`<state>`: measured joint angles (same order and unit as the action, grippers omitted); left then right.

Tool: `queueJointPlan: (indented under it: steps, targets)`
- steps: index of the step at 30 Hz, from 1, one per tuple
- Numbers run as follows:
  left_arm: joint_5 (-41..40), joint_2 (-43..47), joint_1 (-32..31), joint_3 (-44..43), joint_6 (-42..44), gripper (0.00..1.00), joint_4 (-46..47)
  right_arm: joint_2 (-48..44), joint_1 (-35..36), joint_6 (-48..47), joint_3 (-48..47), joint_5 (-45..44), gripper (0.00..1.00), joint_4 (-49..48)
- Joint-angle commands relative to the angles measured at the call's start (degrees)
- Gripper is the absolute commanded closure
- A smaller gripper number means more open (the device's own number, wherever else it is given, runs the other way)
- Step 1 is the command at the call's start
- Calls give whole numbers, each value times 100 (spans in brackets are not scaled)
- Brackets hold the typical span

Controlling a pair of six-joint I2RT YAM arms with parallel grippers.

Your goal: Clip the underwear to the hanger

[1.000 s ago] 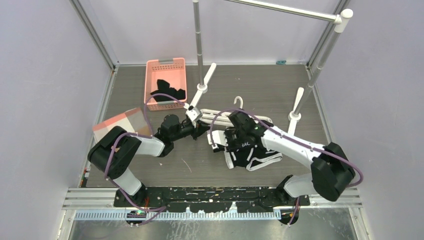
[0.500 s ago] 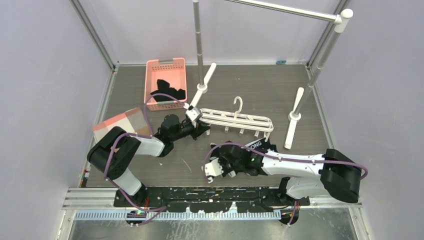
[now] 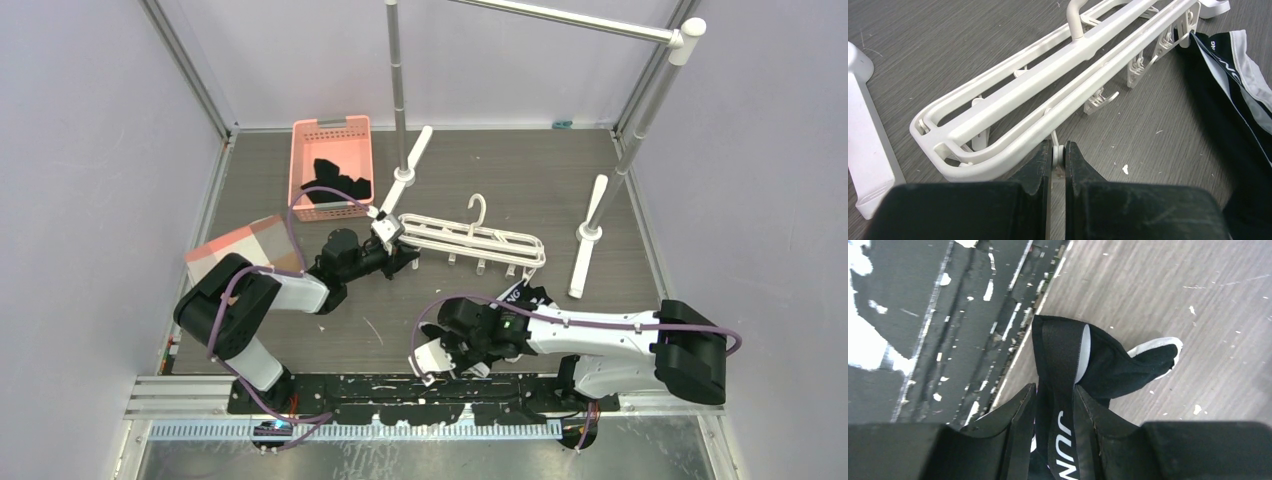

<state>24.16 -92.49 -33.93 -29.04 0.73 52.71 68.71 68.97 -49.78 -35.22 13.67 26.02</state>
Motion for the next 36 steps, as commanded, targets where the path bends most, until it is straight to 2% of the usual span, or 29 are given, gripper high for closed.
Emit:
queueJointPlan:
  steps: [1, 5, 8, 11, 16, 20, 24, 28, 30, 32, 34, 36]
  targets:
    - [-40, 284, 36, 2, 77, 100, 350, -151, 184, 316, -259, 358, 61, 394]
    - [-41, 285, 36, 0, 76, 100, 346, -255, 299, 437, -238, 63, 66, 370]
    - [-37, 284, 36, 0, 76, 100, 337, -354, 319, 513, -162, -416, 87, 181]
    - [-39, 267, 36, 0, 68, 100, 330, -316, 320, 493, -79, -942, 99, -151]
    - [-89, 338, 38, 43, 76, 100, 312, -121, 239, 433, -150, -1447, 99, -641]
    - [-129, 394, 36, 60, 93, 100, 260, -142, -218, 486, -185, -1679, 99, -1306]
    - [-201, 453, 37, 41, 116, 100, 195, 40, -601, 628, -309, -2511, 99, -2211]
    - [-320, 533, 38, -43, 130, 100, 29, 369, -648, 663, -533, -3595, 99, -2632]
    - [-331, 552, 36, -85, 129, 100, -30, 453, -621, 746, -617, -3480, 99, -2448]
    - [-330, 570, 38, -81, 129, 100, -43, 456, -518, 779, -573, -2931, 98, -2096]
    - [-348, 574, 38, -59, 136, 100, -43, 396, -289, 844, -362, -2566, 89, -1983]
    - [-374, 568, 36, -35, 138, 100, -34, 301, -86, 896, -150, -1839, 84, -1817]
